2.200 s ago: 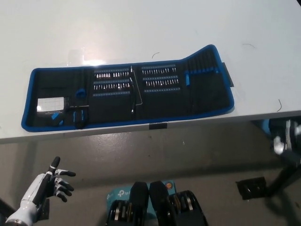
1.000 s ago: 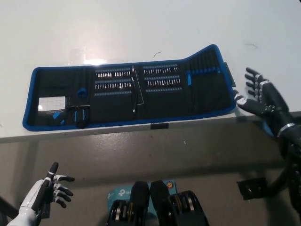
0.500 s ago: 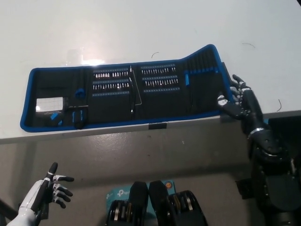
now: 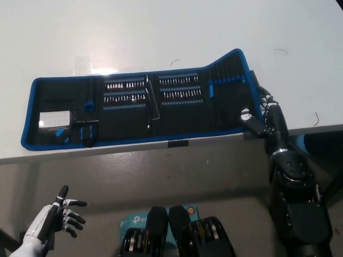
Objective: The robot uses its right hand to lift an edge of the toolkit kept in middle of the desk and make one fold in it
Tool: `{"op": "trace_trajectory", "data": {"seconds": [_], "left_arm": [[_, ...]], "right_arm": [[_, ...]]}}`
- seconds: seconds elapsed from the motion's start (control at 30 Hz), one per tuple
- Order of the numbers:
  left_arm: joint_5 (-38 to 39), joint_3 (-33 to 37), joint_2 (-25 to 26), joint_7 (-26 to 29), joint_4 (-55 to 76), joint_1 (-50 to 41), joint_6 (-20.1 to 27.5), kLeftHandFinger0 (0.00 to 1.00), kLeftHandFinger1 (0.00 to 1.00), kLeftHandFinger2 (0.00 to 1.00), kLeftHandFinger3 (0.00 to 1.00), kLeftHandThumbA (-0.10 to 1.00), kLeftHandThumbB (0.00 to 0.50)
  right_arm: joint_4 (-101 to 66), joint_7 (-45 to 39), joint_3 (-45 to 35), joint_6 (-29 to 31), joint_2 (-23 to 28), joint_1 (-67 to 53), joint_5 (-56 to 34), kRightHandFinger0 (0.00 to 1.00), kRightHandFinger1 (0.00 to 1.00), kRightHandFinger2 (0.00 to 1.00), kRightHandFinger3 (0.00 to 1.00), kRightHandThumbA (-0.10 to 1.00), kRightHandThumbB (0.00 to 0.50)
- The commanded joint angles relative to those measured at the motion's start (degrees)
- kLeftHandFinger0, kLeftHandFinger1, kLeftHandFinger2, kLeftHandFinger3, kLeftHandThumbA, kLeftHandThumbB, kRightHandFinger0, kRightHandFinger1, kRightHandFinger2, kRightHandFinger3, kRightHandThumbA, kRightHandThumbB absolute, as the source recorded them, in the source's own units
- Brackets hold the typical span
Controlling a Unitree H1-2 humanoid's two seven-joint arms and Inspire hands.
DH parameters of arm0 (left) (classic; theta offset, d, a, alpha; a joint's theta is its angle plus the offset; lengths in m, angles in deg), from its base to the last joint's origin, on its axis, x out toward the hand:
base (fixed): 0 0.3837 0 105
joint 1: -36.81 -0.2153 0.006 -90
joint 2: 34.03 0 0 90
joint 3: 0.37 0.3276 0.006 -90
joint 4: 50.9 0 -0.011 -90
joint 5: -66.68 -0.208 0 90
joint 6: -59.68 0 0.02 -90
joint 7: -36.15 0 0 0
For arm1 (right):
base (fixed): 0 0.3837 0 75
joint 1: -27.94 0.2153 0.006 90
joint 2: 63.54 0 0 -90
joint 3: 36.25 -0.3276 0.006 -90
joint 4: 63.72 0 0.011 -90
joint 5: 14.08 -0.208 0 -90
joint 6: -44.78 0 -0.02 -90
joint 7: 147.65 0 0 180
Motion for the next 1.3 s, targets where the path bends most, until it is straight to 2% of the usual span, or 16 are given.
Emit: {"op": "trace_trajectory", "data": {"seconds": [0.0, 0.03, 0.07, 0.1, 0.17, 0.23, 0.27, 0.3, 0.5, 0.6, 0.73, 0.87, 0.93, 1.0, 1.13, 1.27], "left_arm": [[-0.05, 0.18, 0.75, -0.83, 1.42, 1.01, 0.39, 0.37, 0.40, 0.39, 0.58, 1.00, 0.500], [-0.02, 0.19, 0.80, -0.94, 1.35, 0.99, 0.50, 0.38, 0.40, 0.39, 0.58, 1.00, 0.497], [0.01, 0.19, 0.83, -1.00, 1.33, 0.98, 0.56, 0.38, 0.40, 0.39, 0.58, 1.00, 0.499], [0.04, 0.16, 0.78, -0.98, 1.43, 0.92, 0.47, 0.38, 0.40, 0.39, 0.58, 1.00, 0.500], [0.07, 0.11, 0.70, -0.93, 1.67, 0.87, 0.24, 0.38, 0.40, 0.39, 0.58, 1.00, 0.500], [-0.06, 0.22, 0.82, -1.02, 1.58, 0.80, 0.66, 0.37, 0.40, 0.38, 0.57, 1.00, 0.500], [0.05, 0.20, 0.81, -1.12, 1.53, 0.83, 0.78, 0.37, 0.40, 0.38, 0.57, 1.00, 0.500], [0.16, 0.19, 1.00, -1.34, 1.66, 0.27, 0.91, 0.37, 0.40, 0.38, 0.57, 1.00, 0.500], [0.04, 0.38, 1.32, -1.99, 1.92, 0.19, 0.84, 0.37, 0.40, 0.40, 0.59, 1.00, 0.500], [0.06, 0.35, 1.33, -2.04, 2.00, 0.42, 0.43, 0.37, 0.40, 0.39, 0.59, 1.00, 0.500], [-0.39, 0.29, 1.52, -1.87, 2.44, 0.68, -0.57, 0.38, 0.40, 0.39, 0.59, 1.00, 0.500], [-0.29, 0.28, 1.83, -2.30, 2.20, 0.68, -0.19, 0.37, 0.39, 0.39, 0.59, 1.00, 0.500], [-0.10, 0.23, 1.86, -2.54, 1.96, 0.75, 0.14, 0.36, 0.39, 0.37, 0.58, 1.00, 0.500], [-0.45, 0.45, 1.73, -2.40, 1.88, 0.67, 0.02, 0.36, 0.38, 0.36, 0.59, 1.00, 0.500], [-0.49, 0.62, 1.76, -2.60, 2.34, 0.79, -0.59, 0.37, 0.40, 0.39, 0.59, 1.00, 0.500], [-0.27, 0.65, 1.90, -2.89, 2.89, 0.92, -1.44, 0.38, 0.40, 0.40, 0.60, 1.00, 0.500]], "right_arm": [[1.23, 0.90, 0.11, 5.66, -2.34, 0.23, -1.34, 0.09, 0.10, 0.19, 1.00, 0.00, 0.164], [1.89, 1.14, 0.37, 8.63, -2.00, 0.11, -0.93, 0.00, 0.01, 0.09, 0.87, -0.10, 0.110], [2.11, 1.20, 0.46, 9.49, -1.89, 0.10, -0.77, 0.00, 0.00, 0.05, 0.80, -0.10, 0.091], [2.41, 1.74, 1.04, 10.60, -1.44, 0.13, 0.45, 0.00, 0.00, 0.01, 0.58, -0.10, 0.033], [2.96, 2.62, 1.97, 12.42, -0.69, 0.26, 2.21, 0.00, 0.00, 0.07, 0.42, -0.10, 0.001], [4.11, 4.59, 2.58, 15.58, 0.05, 0.79, 4.16, 0.00, 0.04, 0.18, 0.26, -0.10, 0.018], [4.33, 5.21, 2.70, 16.16, 0.22, 1.01, 4.64, 0.00, 0.09, 0.30, 0.26, -0.10, 0.049], [4.28, 5.82, 2.87, 16.85, 0.10, 0.50, 5.08, 0.00, 0.09, 0.32, 0.27, -0.10, 0.057], [2.69, 6.26, 5.32, 15.13, 1.25, 0.60, 7.93, 0.00, 0.03, 0.31, 0.29, -0.10, 0.091], [2.38, 7.18, 7.86, 14.09, 2.30, 1.39, 11.19, 0.00, 0.05, 0.31, 0.29, -0.10, 0.103], [0.22, 1.79, 16.67, 11.12, 6.42, 4.21, 17.83, 0.00, 0.15, 0.39, 0.30, -0.10, 0.067], [0.30, -0.33, 25.03, 11.44, 9.62, 7.68, 24.46, 0.00, 0.00, 0.16, 0.24, -0.10, 0.094], [-0.15, -2.66, 29.46, 9.62, 10.45, 9.97, 27.54, 0.00, 0.00, 0.08, 0.28, -0.10, 0.114], [0.69, -3.63, 33.46, 9.94, 11.05, 11.59, 30.56, 0.00, 0.00, 0.12, 0.34, -0.10, 0.164], [1.72, -5.18, 40.58, 8.20, 10.70, 13.42, 36.21, 0.00, 0.00, 0.07, 0.40, -0.10, 0.240], [3.50, -6.58, 44.50, 7.05, 9.29, 13.99, 37.92, 0.00, 0.00, 0.09, 0.44, -0.10, 0.244]]}}
